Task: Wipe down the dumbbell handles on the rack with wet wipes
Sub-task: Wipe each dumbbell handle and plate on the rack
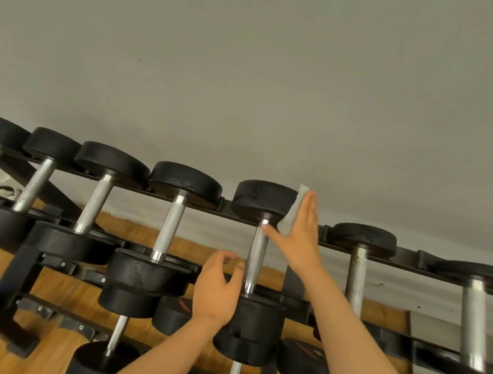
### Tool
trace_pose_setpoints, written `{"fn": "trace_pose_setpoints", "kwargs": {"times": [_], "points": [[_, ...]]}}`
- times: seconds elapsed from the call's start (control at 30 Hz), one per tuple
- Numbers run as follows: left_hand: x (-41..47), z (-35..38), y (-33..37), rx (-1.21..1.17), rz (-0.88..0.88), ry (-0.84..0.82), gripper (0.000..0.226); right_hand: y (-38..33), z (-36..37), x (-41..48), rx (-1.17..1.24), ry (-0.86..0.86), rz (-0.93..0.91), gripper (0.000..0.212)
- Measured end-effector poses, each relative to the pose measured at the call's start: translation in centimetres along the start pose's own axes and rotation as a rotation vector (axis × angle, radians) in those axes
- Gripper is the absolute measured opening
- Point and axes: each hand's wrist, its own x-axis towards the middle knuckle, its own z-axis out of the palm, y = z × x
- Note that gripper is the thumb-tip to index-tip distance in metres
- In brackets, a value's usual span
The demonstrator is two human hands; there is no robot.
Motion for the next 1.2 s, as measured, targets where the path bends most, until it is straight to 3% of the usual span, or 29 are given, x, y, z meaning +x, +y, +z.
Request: {"fn": "trace_pose_setpoints", "kwargs": {"times": [0.13,0.23,0.63,1.03,1.2], "points": [[-0.1,0.0,0.0,-0.002,0.008,-0.014,0.017,1.3,1.6,-1.3,0.041,0.048,0.012,0.128],[-0.1,-0.1,-0.1,-0.013,-0.005,-0.011,0.018,1.3,0.7,0.9,0.142,0.054,0.104,0.123],[0.0,0.0,-0.2,-0.027,0.001,-0.024,0.017,3.1,1.1,0.1,0.444,0.034,0.130,0.115],[0.0,0.0,0.0,-0.031,-0.003,-0.028,0.010,3.2,1.9,-0.7,0.497,0.049,0.183,0.103],[0.0,-0.1,0.0,-0.032,0.000,-0.027,0.009,1.7,2.2,-1.7,0.485,0.107,0.191,0.114]]}}
